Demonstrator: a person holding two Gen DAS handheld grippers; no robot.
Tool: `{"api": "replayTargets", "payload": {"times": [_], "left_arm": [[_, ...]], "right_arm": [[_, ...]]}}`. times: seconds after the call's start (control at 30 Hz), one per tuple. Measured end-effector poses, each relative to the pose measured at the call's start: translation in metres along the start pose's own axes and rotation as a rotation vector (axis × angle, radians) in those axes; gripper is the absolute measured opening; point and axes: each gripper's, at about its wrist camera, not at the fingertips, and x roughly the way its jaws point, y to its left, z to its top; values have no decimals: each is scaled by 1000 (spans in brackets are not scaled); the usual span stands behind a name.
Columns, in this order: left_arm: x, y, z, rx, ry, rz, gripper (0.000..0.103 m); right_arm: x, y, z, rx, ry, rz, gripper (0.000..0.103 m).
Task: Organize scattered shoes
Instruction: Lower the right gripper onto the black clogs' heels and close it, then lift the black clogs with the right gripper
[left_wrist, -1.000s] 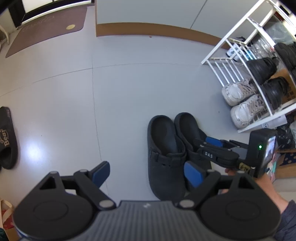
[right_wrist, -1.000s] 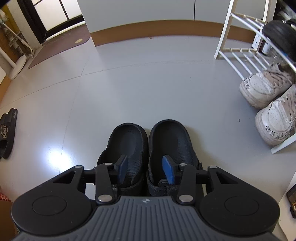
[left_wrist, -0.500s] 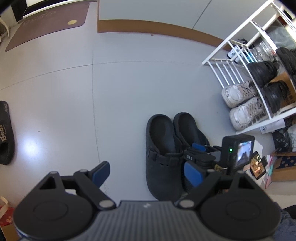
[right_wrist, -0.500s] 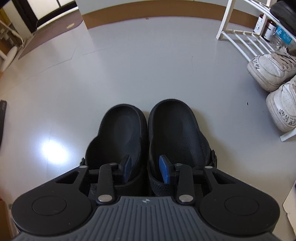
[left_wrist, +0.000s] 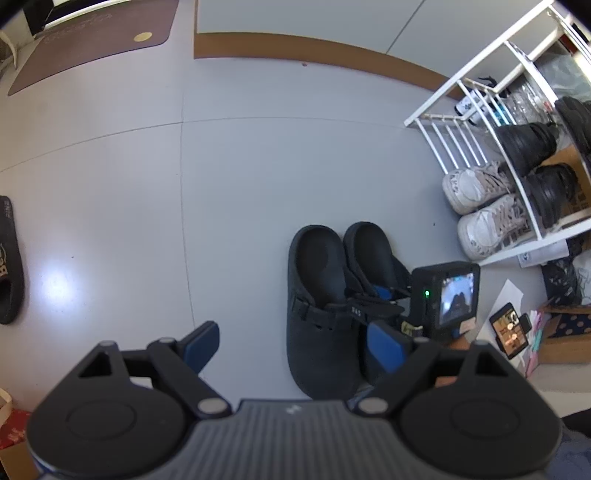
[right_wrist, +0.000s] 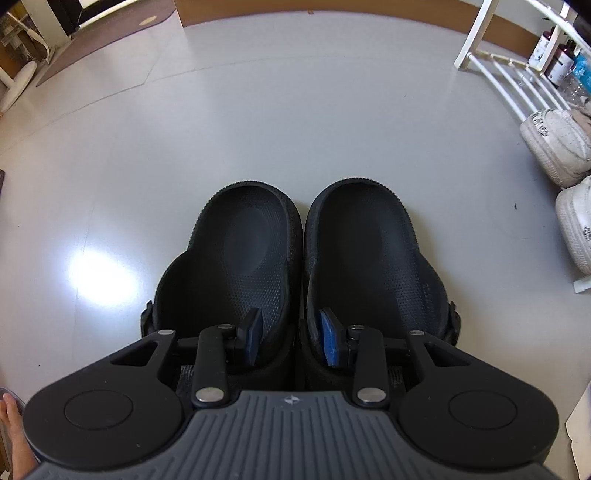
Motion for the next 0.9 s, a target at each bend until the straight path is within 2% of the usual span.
{"api": "replayTargets", "payload": {"times": [0.2, 0.27, 0.3, 0.33, 0.43, 0.67, 0.73, 0.8, 0.9], "left_arm": [[1, -2, 0, 0, 3, -4, 89], [-1, -3, 1, 3, 1, -8, 89], [-1, -4, 1, 5, -2, -10, 89], [-2, -4, 1, 6, -5, -12, 89], [-5, -6, 3, 6, -16, -16, 89], [-14, -12, 7, 4, -47, -37, 89], [-15, -11, 8, 0, -49, -39, 89], [-14, -12, 9, -1, -47, -38, 89], [-11, -12, 9, 1, -38, -37, 89]], "right_arm": [[12, -1, 12, -6, 84, 1, 36], [16, -3, 19, -13, 134, 12, 33], [18, -4, 22, -18, 151, 15, 27], [19, -5, 27, -50, 174, 17, 26], [20, -13, 32, -35, 191, 49, 25], [19, -33, 44, 68, 140, 19, 25], [23, -37, 49, 84, 163, 25, 27], [29, -41, 58, 91, 224, 51, 32], [34, -44, 74, 78, 304, 95, 34]]}}
